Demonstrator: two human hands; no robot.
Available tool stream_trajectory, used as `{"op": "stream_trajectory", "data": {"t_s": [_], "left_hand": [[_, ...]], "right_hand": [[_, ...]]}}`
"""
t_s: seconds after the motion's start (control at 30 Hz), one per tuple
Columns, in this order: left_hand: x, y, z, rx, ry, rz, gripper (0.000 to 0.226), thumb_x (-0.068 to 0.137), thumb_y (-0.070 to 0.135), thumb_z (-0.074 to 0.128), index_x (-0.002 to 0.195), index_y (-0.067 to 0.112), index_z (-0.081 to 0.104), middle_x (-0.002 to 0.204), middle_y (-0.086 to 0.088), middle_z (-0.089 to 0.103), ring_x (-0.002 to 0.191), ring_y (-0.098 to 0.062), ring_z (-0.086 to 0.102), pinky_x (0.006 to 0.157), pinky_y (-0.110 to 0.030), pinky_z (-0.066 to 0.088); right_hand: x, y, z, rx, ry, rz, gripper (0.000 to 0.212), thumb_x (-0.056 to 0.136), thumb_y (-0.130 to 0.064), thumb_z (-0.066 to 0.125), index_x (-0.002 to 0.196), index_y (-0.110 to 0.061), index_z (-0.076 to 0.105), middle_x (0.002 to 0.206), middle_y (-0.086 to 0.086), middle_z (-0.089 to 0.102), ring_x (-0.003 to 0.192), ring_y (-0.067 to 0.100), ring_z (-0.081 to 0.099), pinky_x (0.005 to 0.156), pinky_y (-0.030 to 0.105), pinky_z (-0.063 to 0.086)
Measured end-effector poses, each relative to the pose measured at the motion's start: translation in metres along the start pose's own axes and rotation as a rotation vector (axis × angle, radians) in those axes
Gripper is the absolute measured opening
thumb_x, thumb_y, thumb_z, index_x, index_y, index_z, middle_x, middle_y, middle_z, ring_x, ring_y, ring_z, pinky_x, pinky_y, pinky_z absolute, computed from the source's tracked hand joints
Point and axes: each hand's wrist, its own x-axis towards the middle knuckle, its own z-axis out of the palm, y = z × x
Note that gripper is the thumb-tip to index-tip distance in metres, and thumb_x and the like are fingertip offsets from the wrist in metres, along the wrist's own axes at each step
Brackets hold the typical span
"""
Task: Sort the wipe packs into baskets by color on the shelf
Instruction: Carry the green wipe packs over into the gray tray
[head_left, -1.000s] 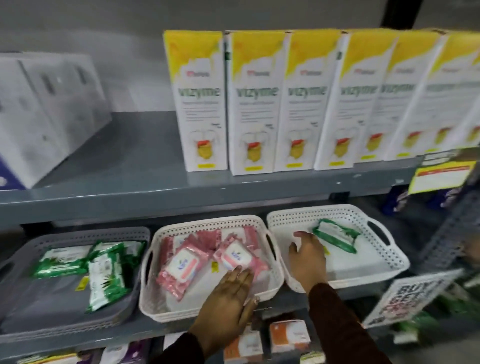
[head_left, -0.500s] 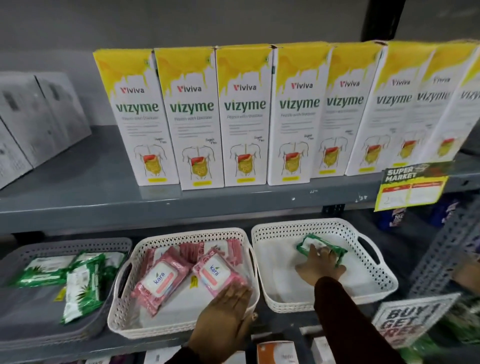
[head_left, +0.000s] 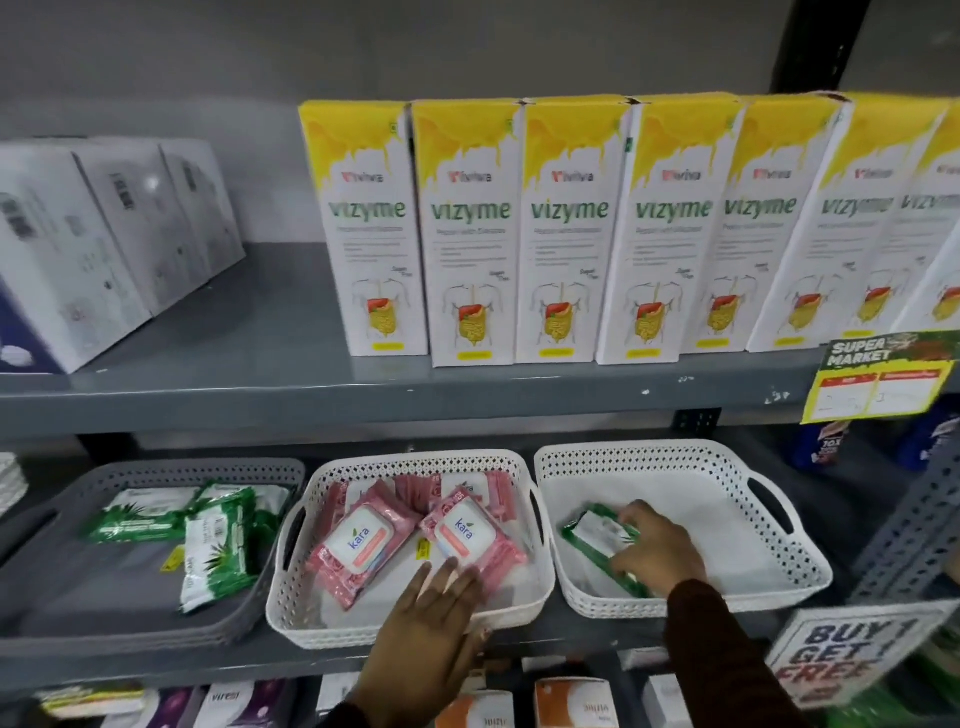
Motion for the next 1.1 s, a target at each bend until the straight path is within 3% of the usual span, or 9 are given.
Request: {"op": "stream_trajectory", "data": {"t_s": [0.13, 0.23, 0.3, 0.47, 0.6, 0.73, 0.9, 1.0, 1.1], "left_hand": [[-0.052, -0.045, -0.017, -0.070, 0.065, -0.057, 0.052, 0.101, 0.046, 0.034, 0.140, 0.013, 0.049, 0.147, 0.001, 0.045, 0.140, -0.020, 0.031, 0.111, -0.041, 0.025], [-0.094, -0.087, -0.039, -0.079, 0.112, -0.228, 0.055, 0.101, 0.046, 0.029, 0.142, 0.013, 0.044, 0.149, -0.001, 0.042, 0.141, -0.022, 0.029, 0.110, -0.040, 0.026], [-0.120, -0.116, -0.053, -0.059, 0.105, -0.343, 0.058, 0.102, 0.046, 0.027, 0.140, 0.008, 0.048, 0.146, -0.006, 0.046, 0.138, -0.023, 0.033, 0.111, -0.039, 0.025], [-0.185, -0.185, -0.075, -0.029, 0.033, -0.621, 0.068, 0.101, 0.056, 0.021, 0.139, 0.008, 0.049, 0.140, -0.010, 0.052, 0.129, -0.030, 0.046, 0.110, -0.030, 0.019], [-0.217, -0.218, -0.086, -0.007, 0.025, -0.624, 0.074, 0.098, 0.063, 0.009, 0.147, 0.016, 0.039, 0.151, -0.002, 0.039, 0.139, -0.023, 0.033, 0.113, -0.031, 0.016], [-0.233, -0.233, -0.097, -0.047, 0.019, -0.570, 0.065, 0.101, 0.057, 0.018, 0.145, 0.017, 0.042, 0.149, 0.001, 0.042, 0.137, -0.020, 0.037, 0.113, -0.026, 0.011], [-0.237, -0.241, -0.098, -0.060, -0.002, -0.523, 0.058, 0.101, 0.054, 0.027, 0.134, 0.017, 0.056, 0.134, 0.001, 0.059, 0.120, -0.020, 0.055, 0.104, -0.038, 0.040], [-0.239, -0.247, -0.103, -0.009, -0.036, -0.504, 0.059, 0.101, 0.054, 0.024, 0.128, 0.018, 0.062, 0.127, 0.002, 0.064, 0.112, -0.018, 0.061, 0.096, -0.037, 0.048], [-0.237, -0.248, -0.109, 0.034, -0.082, -0.514, 0.064, 0.100, 0.055, 0.019, 0.117, 0.020, 0.070, 0.116, 0.005, 0.070, 0.102, -0.014, 0.066, 0.088, -0.033, 0.053]], "right_hand": [[-0.017, -0.008, 0.014, 0.098, 0.253, -0.001, 0.045, 0.057, -0.031, 0.080, 0.091, -0.033, 0.050, 0.089, 0.000, 0.068, 0.082, 0.028, 0.060, 0.071, 0.036, 0.054], [-0.033, -0.043, 0.023, 0.188, 0.449, -0.088, 0.044, 0.061, -0.031, 0.082, 0.094, -0.031, 0.052, 0.088, 0.009, 0.070, 0.081, 0.034, 0.060, 0.074, 0.040, 0.052], [-0.045, -0.083, 0.033, 0.237, 0.484, -0.207, 0.044, 0.062, -0.025, 0.084, 0.094, -0.029, 0.055, 0.093, 0.007, 0.068, 0.085, 0.035, 0.059, 0.076, 0.042, 0.051], [-0.073, -0.209, 0.092, 0.241, 0.271, -0.590, 0.055, 0.050, -0.017, 0.093, 0.096, -0.026, 0.063, 0.094, -0.001, 0.065, 0.083, 0.021, 0.057, 0.071, 0.037, 0.050], [-0.102, -0.300, 0.162, 0.183, 0.042, -0.874, 0.051, 0.056, -0.021, 0.086, 0.100, -0.030, 0.062, 0.103, -0.015, 0.055, 0.097, 0.014, 0.052, 0.079, 0.032, 0.048], [-0.115, -0.382, 0.233, 0.014, -0.153, -1.048, 0.048, 0.058, -0.021, 0.075, 0.103, -0.031, 0.061, 0.112, -0.008, 0.062, 0.109, 0.020, 0.052, 0.086, 0.035, 0.045], [-0.123, -0.446, 0.290, -0.091, -0.258, -1.143, 0.045, 0.071, -0.008, 0.075, 0.113, -0.017, 0.064, 0.130, 0.002, 0.056, 0.127, 0.023, 0.043, 0.101, 0.034, 0.039], [-0.120, -0.456, 0.321, -0.419, -0.292, -1.142, 0.053, 0.085, -0.009, 0.063, 0.136, -0.020, 0.051, 0.159, 0.006, 0.024, 0.147, 0.029, 0.015, 0.118, 0.045, 0.017], [-0.123, -0.443, 0.332, -0.478, -0.323, -1.092, 0.067, 0.090, -0.021, 0.059, 0.149, -0.031, 0.029, 0.163, 0.000, -0.004, 0.149, 0.031, -0.009, 0.118, 0.055, -0.007]]}}
